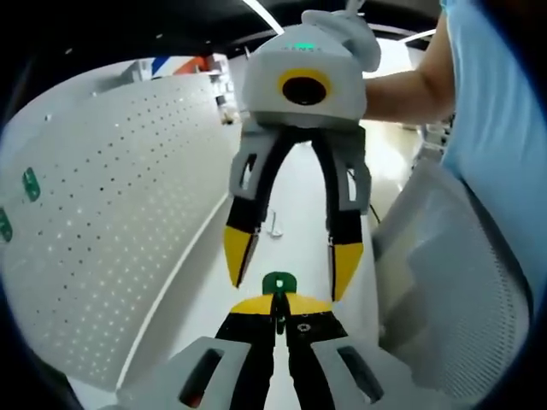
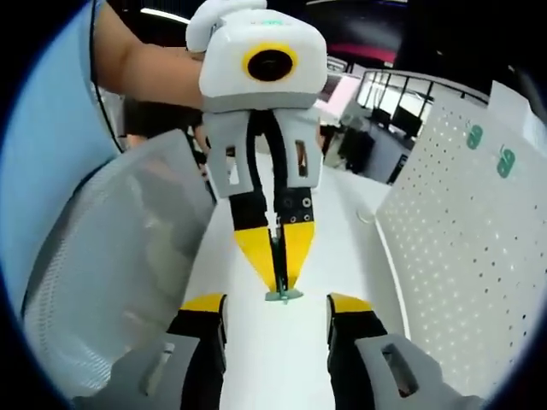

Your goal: Insert the hook assembly into the mounting plate slot until the hook locks in place.

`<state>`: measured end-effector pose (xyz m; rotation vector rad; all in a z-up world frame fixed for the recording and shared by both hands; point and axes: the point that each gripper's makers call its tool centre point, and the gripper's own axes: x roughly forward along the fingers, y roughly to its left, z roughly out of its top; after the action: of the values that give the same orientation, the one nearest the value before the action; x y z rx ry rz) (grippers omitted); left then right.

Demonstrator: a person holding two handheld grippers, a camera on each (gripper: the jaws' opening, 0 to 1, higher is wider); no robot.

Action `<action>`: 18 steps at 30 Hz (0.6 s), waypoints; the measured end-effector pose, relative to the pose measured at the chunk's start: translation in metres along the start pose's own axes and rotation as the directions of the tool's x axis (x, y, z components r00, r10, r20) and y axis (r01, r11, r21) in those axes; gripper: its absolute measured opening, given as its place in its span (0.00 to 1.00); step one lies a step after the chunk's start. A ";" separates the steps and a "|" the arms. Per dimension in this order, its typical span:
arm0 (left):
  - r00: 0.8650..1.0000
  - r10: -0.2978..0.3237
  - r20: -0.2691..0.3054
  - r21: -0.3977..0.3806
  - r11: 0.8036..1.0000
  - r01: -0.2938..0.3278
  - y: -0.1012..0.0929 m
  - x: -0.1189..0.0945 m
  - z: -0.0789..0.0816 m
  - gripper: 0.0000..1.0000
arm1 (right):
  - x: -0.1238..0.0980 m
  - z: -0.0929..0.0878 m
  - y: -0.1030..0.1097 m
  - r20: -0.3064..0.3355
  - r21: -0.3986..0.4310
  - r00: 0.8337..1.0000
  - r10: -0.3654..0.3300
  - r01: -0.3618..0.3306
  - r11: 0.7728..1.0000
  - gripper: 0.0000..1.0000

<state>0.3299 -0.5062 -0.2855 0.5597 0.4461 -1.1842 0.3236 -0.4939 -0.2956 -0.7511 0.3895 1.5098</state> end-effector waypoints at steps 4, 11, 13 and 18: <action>1.000 0.015 0.009 -0.008 1.000 -0.015 0.005 -0.002 0.001 0.03 | -0.004 -0.003 -0.002 0.004 0.016 1.000 -0.017 0.017 1.000 0.49; 0.996 0.074 0.040 -0.045 0.996 -0.072 0.018 -0.009 0.003 0.03 | -0.012 -0.009 -0.010 0.024 0.050 0.997 -0.067 0.066 0.997 0.50; 0.994 0.097 0.051 -0.060 0.994 -0.094 0.023 -0.012 0.004 0.03 | -0.014 -0.010 -0.013 0.035 0.060 0.996 -0.086 0.084 0.995 0.50; 0.986 0.150 0.077 -0.095 0.985 -0.142 0.035 -0.019 0.004 0.03 | -0.022 -0.011 -0.023 0.073 0.090 0.986 -0.148 0.141 0.986 0.50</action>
<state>0.3571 -0.4854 -0.2645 0.4558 0.3781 -1.0381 0.3470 -0.5152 -0.2851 -0.6375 0.3300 1.3738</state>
